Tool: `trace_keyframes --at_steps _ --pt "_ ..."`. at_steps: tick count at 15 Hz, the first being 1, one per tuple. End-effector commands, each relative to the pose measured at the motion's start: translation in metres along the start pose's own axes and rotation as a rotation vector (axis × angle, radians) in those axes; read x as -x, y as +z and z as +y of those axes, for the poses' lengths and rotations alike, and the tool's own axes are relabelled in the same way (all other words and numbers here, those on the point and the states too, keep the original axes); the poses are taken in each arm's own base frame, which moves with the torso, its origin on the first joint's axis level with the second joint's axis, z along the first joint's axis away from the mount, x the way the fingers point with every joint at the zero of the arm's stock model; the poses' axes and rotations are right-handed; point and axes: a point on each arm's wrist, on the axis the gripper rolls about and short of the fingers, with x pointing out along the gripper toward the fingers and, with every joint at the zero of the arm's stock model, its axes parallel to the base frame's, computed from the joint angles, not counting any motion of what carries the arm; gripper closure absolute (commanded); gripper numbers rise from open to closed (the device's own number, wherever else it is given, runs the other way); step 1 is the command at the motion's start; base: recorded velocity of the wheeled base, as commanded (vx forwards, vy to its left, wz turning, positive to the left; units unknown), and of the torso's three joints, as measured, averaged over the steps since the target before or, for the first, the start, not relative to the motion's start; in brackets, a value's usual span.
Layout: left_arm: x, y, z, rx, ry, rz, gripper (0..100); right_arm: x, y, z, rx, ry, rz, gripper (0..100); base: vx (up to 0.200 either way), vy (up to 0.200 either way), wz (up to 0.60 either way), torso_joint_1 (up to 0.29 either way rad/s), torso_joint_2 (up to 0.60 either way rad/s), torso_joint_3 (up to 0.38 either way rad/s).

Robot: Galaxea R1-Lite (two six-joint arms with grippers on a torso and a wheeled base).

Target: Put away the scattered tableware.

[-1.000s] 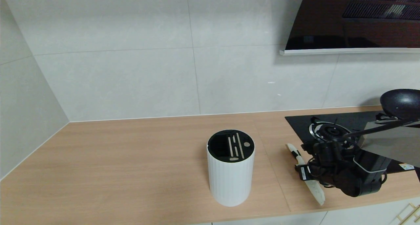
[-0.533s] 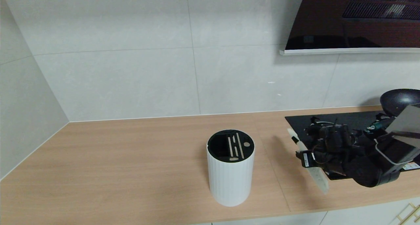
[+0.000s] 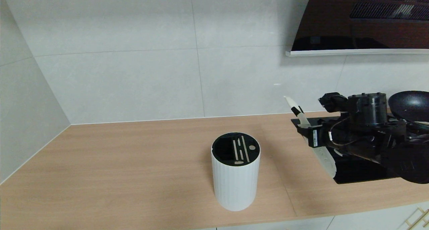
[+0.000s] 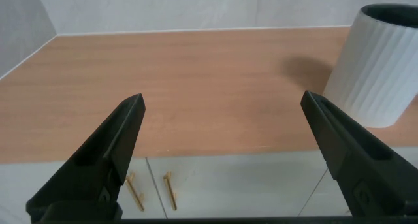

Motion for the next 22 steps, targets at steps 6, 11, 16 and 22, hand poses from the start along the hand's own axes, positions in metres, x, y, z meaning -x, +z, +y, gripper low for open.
trace_keyframes --at_steps 6,11,16,22 --pt "-0.101 0.161 -0.009 0.025 -0.218 0.274 0 0.026 0.068 0.033 0.024 0.102 -0.178 100 0.000 0.000 0.00 0.000 0.00 0.000" --pt "-0.204 0.177 -0.080 0.264 -0.508 0.410 0 0.045 0.057 0.052 0.043 0.175 -0.195 100 0.000 0.000 0.00 0.000 0.00 0.000" --pt "-0.257 0.161 -0.148 0.505 -0.635 0.413 0 0.068 0.053 0.095 0.071 0.269 -0.216 100 0.000 0.000 0.00 0.000 0.00 0.000" --pt "-0.266 0.142 -0.195 0.586 -0.712 0.417 0 0.061 0.031 0.133 0.105 0.298 -0.155 100 0.000 0.000 0.00 0.000 0.00 0.000"
